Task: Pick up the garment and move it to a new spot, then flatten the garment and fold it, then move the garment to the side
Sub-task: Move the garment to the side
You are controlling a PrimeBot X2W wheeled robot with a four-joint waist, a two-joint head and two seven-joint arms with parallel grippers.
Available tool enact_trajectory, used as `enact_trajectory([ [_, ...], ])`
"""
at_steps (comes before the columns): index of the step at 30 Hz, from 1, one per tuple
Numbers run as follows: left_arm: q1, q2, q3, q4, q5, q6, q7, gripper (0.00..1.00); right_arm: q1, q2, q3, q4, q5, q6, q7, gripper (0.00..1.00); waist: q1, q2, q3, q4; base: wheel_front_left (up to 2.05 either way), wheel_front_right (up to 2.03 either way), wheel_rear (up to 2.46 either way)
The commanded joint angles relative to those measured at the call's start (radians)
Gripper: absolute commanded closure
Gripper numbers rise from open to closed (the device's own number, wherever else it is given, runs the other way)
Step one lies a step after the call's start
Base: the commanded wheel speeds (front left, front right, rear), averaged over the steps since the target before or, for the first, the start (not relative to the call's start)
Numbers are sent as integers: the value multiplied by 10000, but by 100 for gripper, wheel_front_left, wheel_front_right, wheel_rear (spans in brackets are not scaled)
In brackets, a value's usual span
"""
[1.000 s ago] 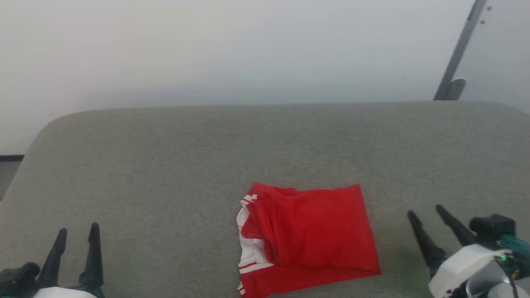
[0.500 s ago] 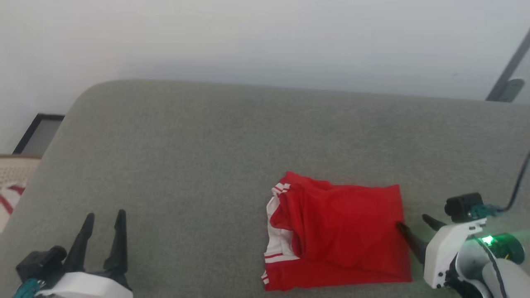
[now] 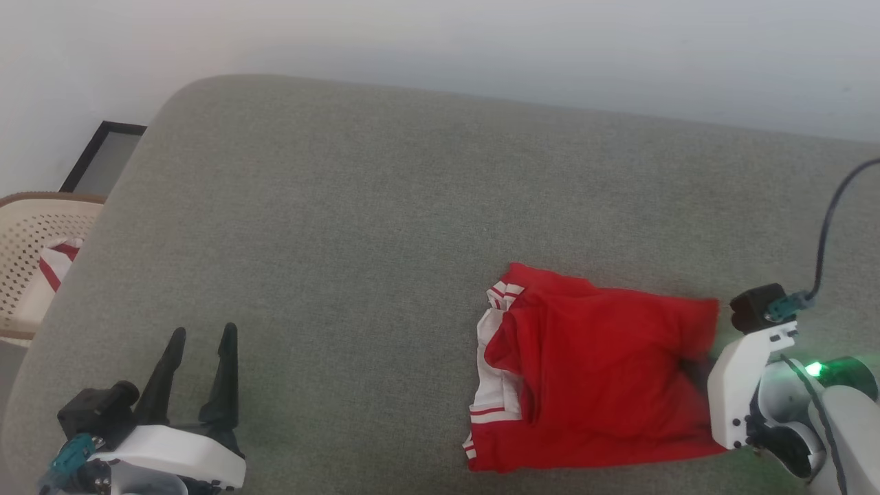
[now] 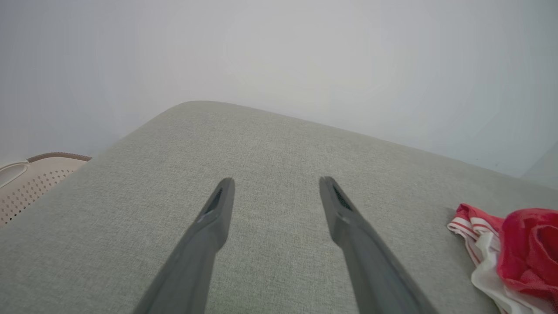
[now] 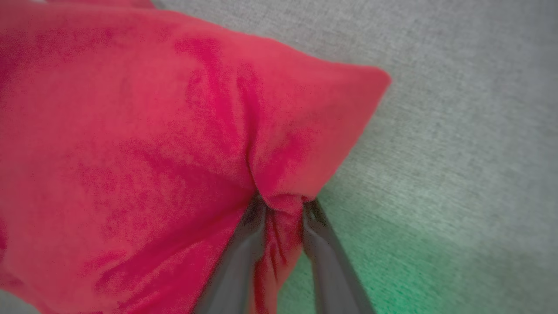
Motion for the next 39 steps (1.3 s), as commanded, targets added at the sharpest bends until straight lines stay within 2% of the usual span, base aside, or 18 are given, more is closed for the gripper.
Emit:
enact_trajectory([
  [1,-114,-43,23,19,32,-35,-66,0,164,146,150,266,-82,-21,186,100,0,-1,26,14,0,0,0],
  [8,-200,-4,196,67,95,-91,-64,0,-232,18,-363,178,-524,-33,32,100,0,-1,43,-272,0,0,0],
  [13,-340,84,247,-48,175,-132,-69,0,-629,-217,-634,-41,-838,-24,143,100,0,-1,199,-886,0,0,0],
  [18,-748,147,53,-74,300,-185,-69,0,-1124,-714,-945,-188,-1129,-21,192,100,0,-1,523,-1662,0,0,0],
  [19,-1026,182,-94,-35,360,-209,-69,0,-1378,-934,-1060,-212,-1199,-21,144,100,0,-1,674,-1988,0,0,0],
  [29,-2644,360,-1128,409,488,-315,-72,0,-2978,-2174,-990,401,-1639,-21,-481,100,0,-1,1504,-3448,0,0,0],
  [39,-4282,699,-2421,808,394,-325,-56,0,-4786,-2687,-694,1980,-2306,-21,-1914,100,0,-1,2392,-4397,0,0,0],
])
